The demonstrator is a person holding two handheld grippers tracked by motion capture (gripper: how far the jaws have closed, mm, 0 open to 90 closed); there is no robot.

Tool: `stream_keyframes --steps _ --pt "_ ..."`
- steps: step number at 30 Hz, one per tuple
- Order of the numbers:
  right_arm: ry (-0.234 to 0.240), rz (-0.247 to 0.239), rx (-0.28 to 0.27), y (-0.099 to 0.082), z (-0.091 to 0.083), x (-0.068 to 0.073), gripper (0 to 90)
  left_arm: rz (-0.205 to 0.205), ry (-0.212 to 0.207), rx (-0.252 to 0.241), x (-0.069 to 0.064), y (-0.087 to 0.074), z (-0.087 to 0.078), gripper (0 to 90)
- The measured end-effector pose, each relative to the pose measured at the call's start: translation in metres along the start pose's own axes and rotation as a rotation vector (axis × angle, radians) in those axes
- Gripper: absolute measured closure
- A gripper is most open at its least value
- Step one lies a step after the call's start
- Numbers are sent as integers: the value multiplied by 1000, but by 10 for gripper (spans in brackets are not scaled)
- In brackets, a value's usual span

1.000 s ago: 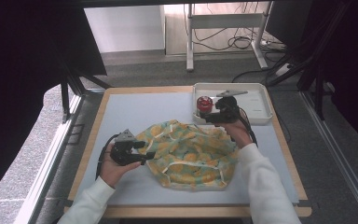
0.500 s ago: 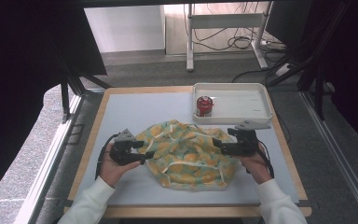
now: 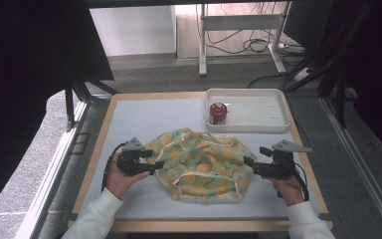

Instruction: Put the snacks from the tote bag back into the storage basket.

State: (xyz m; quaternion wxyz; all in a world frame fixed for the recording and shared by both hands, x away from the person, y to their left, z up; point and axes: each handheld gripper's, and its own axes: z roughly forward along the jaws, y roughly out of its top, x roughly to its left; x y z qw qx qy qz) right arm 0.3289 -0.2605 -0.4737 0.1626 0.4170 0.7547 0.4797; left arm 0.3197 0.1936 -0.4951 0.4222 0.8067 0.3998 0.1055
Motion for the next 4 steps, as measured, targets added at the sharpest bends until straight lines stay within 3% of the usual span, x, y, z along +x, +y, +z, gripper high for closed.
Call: stream_keyframes --steps 4 --pt "-3 -20 5 -1 1 1 200 -6 8 -3 2 0 -1 329"
